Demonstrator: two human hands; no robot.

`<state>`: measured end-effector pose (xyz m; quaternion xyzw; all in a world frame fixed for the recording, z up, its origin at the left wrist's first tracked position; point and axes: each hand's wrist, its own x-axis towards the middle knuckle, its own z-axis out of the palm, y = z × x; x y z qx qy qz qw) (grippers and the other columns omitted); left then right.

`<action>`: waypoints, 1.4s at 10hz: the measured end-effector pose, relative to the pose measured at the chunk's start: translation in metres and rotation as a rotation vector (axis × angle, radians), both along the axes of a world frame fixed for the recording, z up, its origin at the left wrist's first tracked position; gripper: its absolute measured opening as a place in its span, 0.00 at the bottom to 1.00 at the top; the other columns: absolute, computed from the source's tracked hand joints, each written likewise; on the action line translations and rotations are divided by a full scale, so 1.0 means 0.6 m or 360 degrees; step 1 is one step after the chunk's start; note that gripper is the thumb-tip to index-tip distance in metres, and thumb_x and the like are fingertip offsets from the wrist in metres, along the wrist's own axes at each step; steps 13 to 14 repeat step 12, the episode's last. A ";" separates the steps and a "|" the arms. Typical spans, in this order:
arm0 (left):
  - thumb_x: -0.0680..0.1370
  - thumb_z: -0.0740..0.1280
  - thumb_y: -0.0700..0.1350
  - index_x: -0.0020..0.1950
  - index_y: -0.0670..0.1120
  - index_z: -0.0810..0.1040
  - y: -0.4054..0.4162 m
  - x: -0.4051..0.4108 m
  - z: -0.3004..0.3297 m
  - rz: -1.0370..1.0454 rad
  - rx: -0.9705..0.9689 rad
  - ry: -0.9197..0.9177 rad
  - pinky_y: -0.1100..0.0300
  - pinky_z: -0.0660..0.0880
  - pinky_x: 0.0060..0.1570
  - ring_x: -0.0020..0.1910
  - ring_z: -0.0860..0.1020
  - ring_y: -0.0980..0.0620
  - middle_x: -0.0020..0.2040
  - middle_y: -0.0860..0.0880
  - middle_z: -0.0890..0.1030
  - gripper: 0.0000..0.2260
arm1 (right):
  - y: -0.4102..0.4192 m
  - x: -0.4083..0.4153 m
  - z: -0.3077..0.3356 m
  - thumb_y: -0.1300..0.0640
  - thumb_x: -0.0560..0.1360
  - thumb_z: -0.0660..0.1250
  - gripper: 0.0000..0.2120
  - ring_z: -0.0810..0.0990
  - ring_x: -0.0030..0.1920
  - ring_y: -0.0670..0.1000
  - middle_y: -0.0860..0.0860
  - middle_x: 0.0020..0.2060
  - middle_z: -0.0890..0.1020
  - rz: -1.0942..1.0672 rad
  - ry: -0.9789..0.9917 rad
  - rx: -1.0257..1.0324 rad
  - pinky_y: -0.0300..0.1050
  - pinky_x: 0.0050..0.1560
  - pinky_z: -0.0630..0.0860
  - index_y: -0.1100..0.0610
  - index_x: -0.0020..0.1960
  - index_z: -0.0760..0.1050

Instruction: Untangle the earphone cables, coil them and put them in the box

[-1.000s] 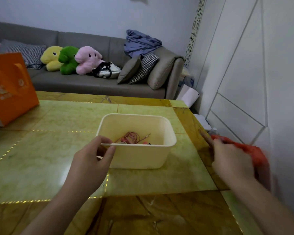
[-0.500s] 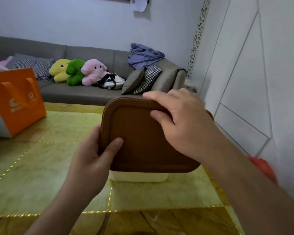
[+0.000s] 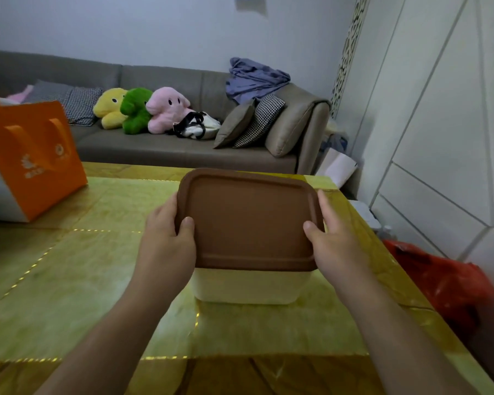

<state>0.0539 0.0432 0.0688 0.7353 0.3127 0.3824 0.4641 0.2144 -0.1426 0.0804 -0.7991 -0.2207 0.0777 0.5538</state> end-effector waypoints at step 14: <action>0.87 0.56 0.45 0.71 0.52 0.75 0.004 0.016 -0.017 -0.0075 -0.0446 0.0255 0.54 0.76 0.56 0.59 0.78 0.50 0.63 0.50 0.81 0.15 | 0.005 0.007 -0.014 0.51 0.88 0.54 0.30 0.72 0.73 0.53 0.47 0.84 0.61 0.0048 0.0227 -0.0335 0.53 0.70 0.72 0.43 0.87 0.48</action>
